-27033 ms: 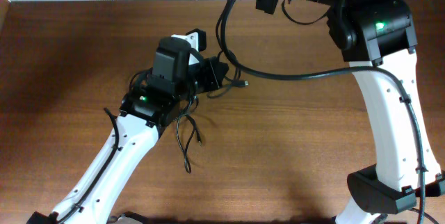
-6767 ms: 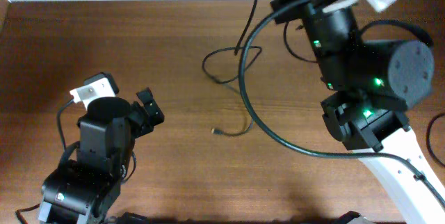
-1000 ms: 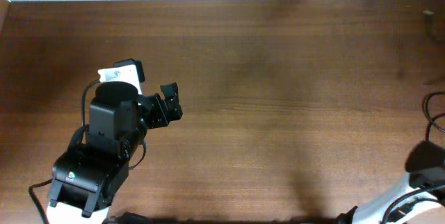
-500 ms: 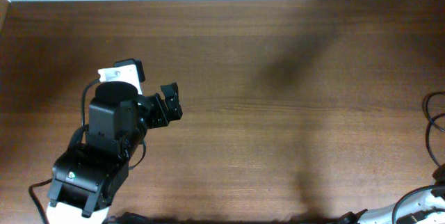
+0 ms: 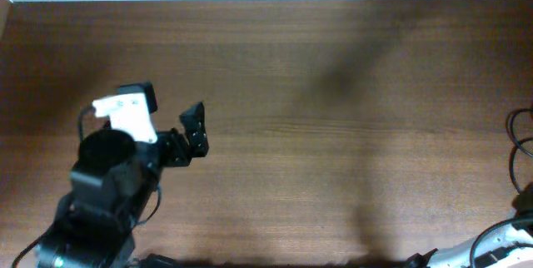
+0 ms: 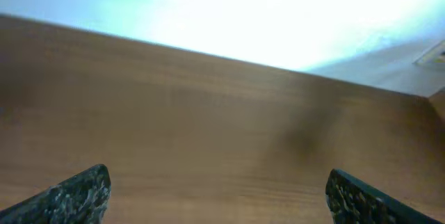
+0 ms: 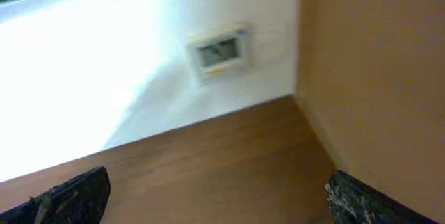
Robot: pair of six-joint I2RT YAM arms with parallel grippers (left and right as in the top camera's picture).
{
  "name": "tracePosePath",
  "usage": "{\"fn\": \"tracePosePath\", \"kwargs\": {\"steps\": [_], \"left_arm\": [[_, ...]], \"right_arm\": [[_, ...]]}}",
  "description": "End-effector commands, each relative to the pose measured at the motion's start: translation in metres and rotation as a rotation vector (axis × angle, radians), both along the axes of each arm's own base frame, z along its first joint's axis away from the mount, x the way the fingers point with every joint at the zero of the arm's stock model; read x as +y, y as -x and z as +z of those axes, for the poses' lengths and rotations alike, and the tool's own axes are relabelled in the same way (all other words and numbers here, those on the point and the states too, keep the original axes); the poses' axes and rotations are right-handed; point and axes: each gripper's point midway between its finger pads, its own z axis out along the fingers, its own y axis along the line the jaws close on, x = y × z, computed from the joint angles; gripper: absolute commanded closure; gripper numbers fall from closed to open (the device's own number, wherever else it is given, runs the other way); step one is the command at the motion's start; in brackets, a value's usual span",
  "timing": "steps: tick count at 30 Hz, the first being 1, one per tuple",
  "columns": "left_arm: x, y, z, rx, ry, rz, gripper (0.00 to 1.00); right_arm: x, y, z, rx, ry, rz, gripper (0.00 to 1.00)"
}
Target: Untangle cables
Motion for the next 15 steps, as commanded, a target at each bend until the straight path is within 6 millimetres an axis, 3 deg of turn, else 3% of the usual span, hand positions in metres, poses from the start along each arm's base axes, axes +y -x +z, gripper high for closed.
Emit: {"fn": "tracePosePath", "kwargs": {"steps": [1, 4, 8, 11, 13, 15], "left_arm": [[0.014, 0.017, 0.027, -0.105, -0.038, 0.023, 0.01], [0.027, 0.022, 0.032, -0.132, -0.054, 0.086, 0.01], [0.043, 0.020, 0.043, -0.180, -0.069, 0.177, 0.01], [0.062, 0.019, 0.061, -0.248, -0.104, 0.289, 0.01], [0.064, 0.019, 0.061, -0.250, -0.106, 0.298, 0.01], [0.064, 0.019, 0.061, -0.249, -0.106, 0.298, 0.01]], "right_arm": [[0.059, 0.025, 0.081, -0.131, 0.146, 0.081, 0.01], [0.086, 0.051, 0.112, -0.168, 0.192, 0.081, 0.01], [0.128, 0.074, 0.134, -0.195, 0.248, 0.151, 0.01], [0.178, 0.065, 0.142, -0.237, 0.249, 0.305, 0.01], [0.213, 0.051, 0.137, -0.237, 0.246, 0.410, 0.02], [0.264, 0.042, 0.129, -0.218, 0.204, 0.534, 0.01]]}}
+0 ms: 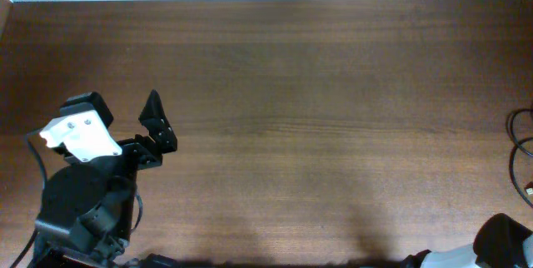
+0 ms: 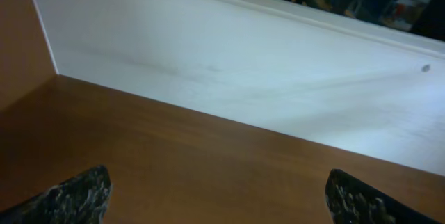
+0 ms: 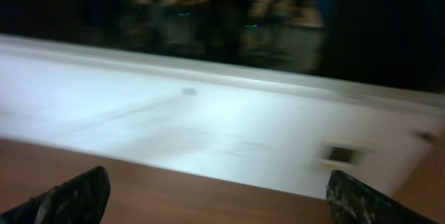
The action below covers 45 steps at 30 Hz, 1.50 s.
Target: Untangle cables
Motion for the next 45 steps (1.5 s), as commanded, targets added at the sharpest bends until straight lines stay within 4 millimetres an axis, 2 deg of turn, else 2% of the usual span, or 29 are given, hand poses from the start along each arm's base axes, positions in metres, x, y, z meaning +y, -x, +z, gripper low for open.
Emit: {"fn": "tracePosePath", "kwargs": {"steps": [1, 2, 4, 6, 8, 10, 12, 14, 15, 18, 19, 21, 24, 28, 30, 34, 45], "left_arm": [[0.009, 0.004, 0.009, -0.023, -0.019, 0.042, 0.01], [0.009, 0.004, 0.008, -0.020, -0.020, 0.042, 0.01], [0.010, 0.005, 0.003, 0.001, -0.027, 0.042, 0.01], [0.010, 0.006, -0.002, 0.021, -0.029, 0.041, 0.01], [0.009, 0.007, -0.004, 0.030, -0.031, 0.038, 0.01], [0.009, 0.007, -0.006, 0.041, -0.035, 0.038, 0.01], [0.010, 0.008, -0.007, 0.045, -0.036, 0.038, 0.01], [0.009, 0.007, -0.007, 0.045, -0.036, 0.038, 0.01], [0.009, 0.007, -0.007, 0.046, -0.036, 0.038, 0.01], [0.009, 0.007, -0.008, 0.050, -0.037, 0.034, 0.01], [0.009, 0.008, -0.010, 0.057, -0.039, 0.034, 0.01], [0.009, 0.008, -0.011, 0.063, -0.041, 0.034, 0.01], [0.009, 0.009, -0.013, 0.068, -0.043, 0.034, 0.00], [0.010, 0.010, -0.019, 0.097, -0.052, 0.035, 0.01], [0.010, 0.010, -0.019, 0.097, -0.052, 0.034, 0.01], [0.010, 0.010, -0.019, 0.098, -0.052, 0.034, 0.01], [0.010, 0.011, -0.022, 0.109, -0.055, 0.034, 0.01]], "right_arm": [[0.064, -0.010, -0.010, 0.043, -0.011, 0.155, 0.01], [0.071, -0.010, -0.017, 0.085, -0.023, 0.123, 0.01], [0.071, 0.000, -0.051, 0.245, 0.016, -0.005, 0.01], [0.085, 0.017, -0.076, 0.351, 0.114, 0.022, 0.01], [0.099, 0.028, -0.067, 0.322, 0.116, 0.059, 0.01], [0.101, 0.047, -0.052, 0.282, 0.114, 0.024, 0.01], [0.102, 0.083, -0.033, 0.222, 0.127, -0.017, 0.01], [0.106, 0.111, -0.031, 0.203, 0.133, -0.026, 0.01], [0.105, 0.122, -0.040, 0.222, 0.137, -0.042, 0.01], [0.108, 0.155, -0.086, 0.295, 0.131, -0.050, 0.01], [0.111, 0.169, -0.104, 0.271, 0.135, -0.052, 0.01], [0.113, 0.186, -0.131, 0.229, 0.155, -0.058, 0.01], [0.114, 0.192, -0.175, 0.199, 0.172, -0.056, 0.01], [0.112, 0.174, -0.228, 0.192, 0.170, -0.050, 0.01], [0.111, 0.167, -0.233, 0.188, 0.171, -0.051, 0.01], [0.110, 0.160, -0.230, 0.177, 0.172, -0.052, 0.01], [0.111, 0.168, -0.250, 0.267, 0.158, -0.043, 0.01]]}}
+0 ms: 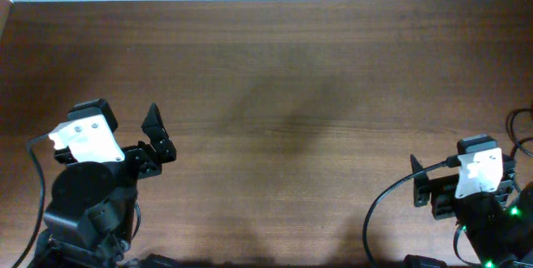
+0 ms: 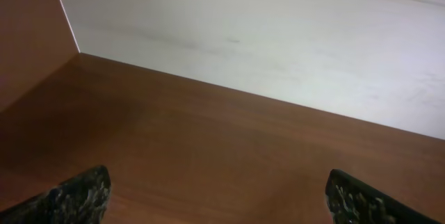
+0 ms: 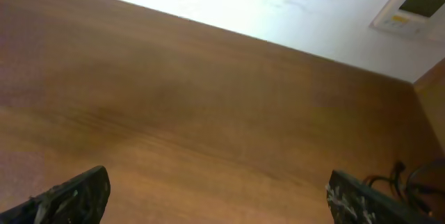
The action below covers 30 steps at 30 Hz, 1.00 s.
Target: Untangle cables
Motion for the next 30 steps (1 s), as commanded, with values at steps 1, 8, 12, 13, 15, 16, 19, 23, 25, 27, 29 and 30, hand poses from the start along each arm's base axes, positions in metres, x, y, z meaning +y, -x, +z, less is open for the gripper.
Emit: {"fn": "tracePosePath", "kwargs": {"steps": [1, 8, 12, 13, 15, 16, 19, 23, 25, 27, 29, 30], "left_arm": [[0.003, 0.002, 0.005, -0.010, -0.011, 0.011, 0.01], [0.007, 0.016, -0.029, 0.140, -0.056, 0.011, 0.01], [0.011, 0.021, -0.051, 0.119, -0.049, 0.019, 0.01], [0.015, 0.020, -0.053, 0.059, -0.031, 0.040, 0.01], [0.023, 0.017, -0.052, -0.070, 0.007, 0.081, 0.01], [0.026, 0.015, -0.053, -0.156, 0.032, 0.092, 0.01], [0.032, 0.006, -0.053, -0.437, 0.083, 0.104, 0.01], [0.039, 0.004, -0.059, -0.667, 0.100, 0.122, 0.01], [0.040, 0.007, -0.069, -0.742, 0.109, 0.121, 0.01], [0.040, 0.011, -0.079, -0.794, 0.114, 0.120, 0.01], [0.041, 0.014, -0.094, -0.792, 0.114, 0.129, 0.01], [0.044, 0.015, -0.097, -0.782, 0.110, 0.140, 0.01]], "right_arm": [[0.001, -0.001, -0.002, 0.010, 0.001, 0.005, 0.01], [0.001, -0.001, -0.002, 0.010, 0.001, 0.005, 0.01], [0.001, -0.001, -0.002, 0.010, 0.001, 0.005, 0.01], [0.001, -0.001, -0.002, 0.010, 0.001, 0.005, 0.01], [0.001, -0.001, -0.002, 0.010, 0.001, 0.005, 0.01], [0.001, -0.001, -0.002, 0.010, 0.001, 0.005, 0.01], [0.001, -0.001, -0.002, 0.010, 0.001, 0.005, 0.01], [0.001, -0.001, -0.002, 0.010, 0.001, 0.005, 0.01], [0.001, -0.001, -0.002, 0.010, 0.001, 0.005, 0.01], [0.001, -0.001, -0.002, 0.010, 0.001, 0.005, 0.01], [0.001, -0.001, -0.002, 0.010, 0.001, 0.005, 0.01], [0.001, -0.001, -0.002, 0.010, 0.001, 0.005, 0.01]]}}
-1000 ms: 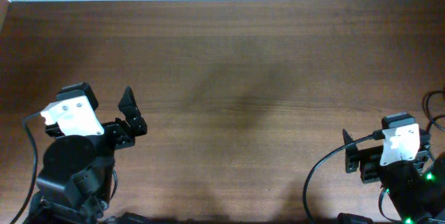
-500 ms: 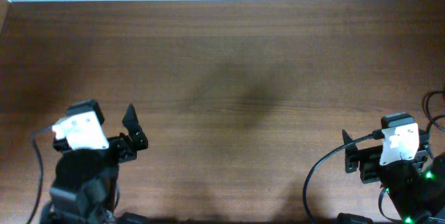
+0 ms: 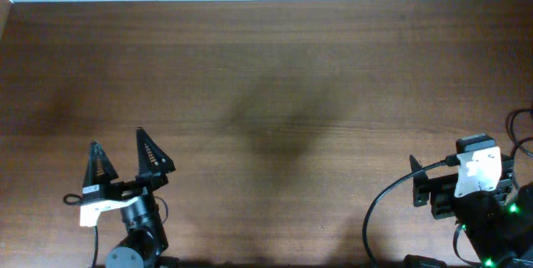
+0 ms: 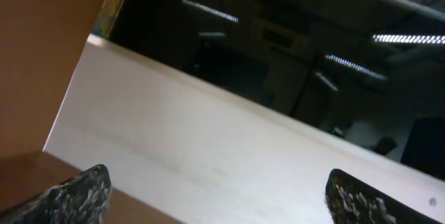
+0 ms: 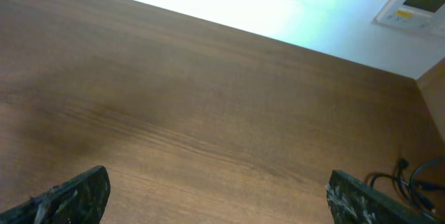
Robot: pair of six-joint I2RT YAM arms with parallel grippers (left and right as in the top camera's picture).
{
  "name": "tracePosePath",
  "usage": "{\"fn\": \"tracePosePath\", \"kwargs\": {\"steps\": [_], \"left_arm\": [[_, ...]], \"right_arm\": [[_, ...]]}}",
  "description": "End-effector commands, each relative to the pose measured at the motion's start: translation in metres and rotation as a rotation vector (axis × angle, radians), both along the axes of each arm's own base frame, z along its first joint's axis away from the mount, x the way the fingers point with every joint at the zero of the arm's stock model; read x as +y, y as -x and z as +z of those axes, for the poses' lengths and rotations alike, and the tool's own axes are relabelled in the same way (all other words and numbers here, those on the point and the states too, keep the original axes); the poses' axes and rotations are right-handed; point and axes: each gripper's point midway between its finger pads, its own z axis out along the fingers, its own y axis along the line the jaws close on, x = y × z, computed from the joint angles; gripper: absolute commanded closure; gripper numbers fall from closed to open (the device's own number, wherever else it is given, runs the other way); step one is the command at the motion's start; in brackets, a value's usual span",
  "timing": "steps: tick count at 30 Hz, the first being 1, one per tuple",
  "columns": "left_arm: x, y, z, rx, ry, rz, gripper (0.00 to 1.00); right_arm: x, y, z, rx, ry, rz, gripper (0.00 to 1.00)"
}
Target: Untangle cables
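Observation:
A tangle of black cables (image 3: 521, 139) lies at the table's right edge; it also shows low on the right in the right wrist view, cables (image 5: 419, 176). My right gripper (image 5: 219, 200) hovers over bare wood at the front right, left of the cables, open with nothing between its fingers. At the front left edge my left gripper (image 3: 123, 158) points upward, open and empty. In its own view the left gripper (image 4: 219, 197) faces a white wall and a dark room; no cable shows there.
The brown wooden table (image 3: 275, 76) is bordered by a white wall at the back and a wooden side panel (image 5: 434, 92) on the right. A white wall controller (image 5: 417, 1) hangs beyond the far right corner.
My left arm has drawn back to the front edge and tipped its gripper upward, so its view changed from tabletop to wall and room. The right arm has hardly shifted.
At first my left arm reached over the left of the table while the right arm sat almost out of view at the front right corner. The left arm then stood further left. Later the right arm appeared beside the cables. Now the left gripper points upward.

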Motion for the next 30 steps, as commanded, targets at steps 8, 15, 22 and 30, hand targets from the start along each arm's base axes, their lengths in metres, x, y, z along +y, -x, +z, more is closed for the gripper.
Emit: {"fn": "tracePosePath", "kwargs": {"steps": [8, 15, 22, 30], "left_arm": [[0.024, 0.000, -0.049, 0.179, -0.007, 0.106, 0.01], [0.026, -0.009, -0.131, 0.525, -0.001, 0.108, 0.01], [0.023, -0.010, -0.130, 0.556, -0.107, 0.111, 0.01], [-0.015, -0.020, -0.136, 0.615, -0.416, -0.064, 0.01]], "right_arm": [[0.001, 0.000, 0.001, -0.004, 0.004, 0.005, 0.01], [0.001, 0.000, 0.001, -0.004, 0.004, 0.005, 0.01], [0.001, 0.000, 0.001, -0.005, 0.004, 0.005, 0.01], [0.001, 0.000, 0.001, -0.004, 0.004, 0.005, 0.01]]}}
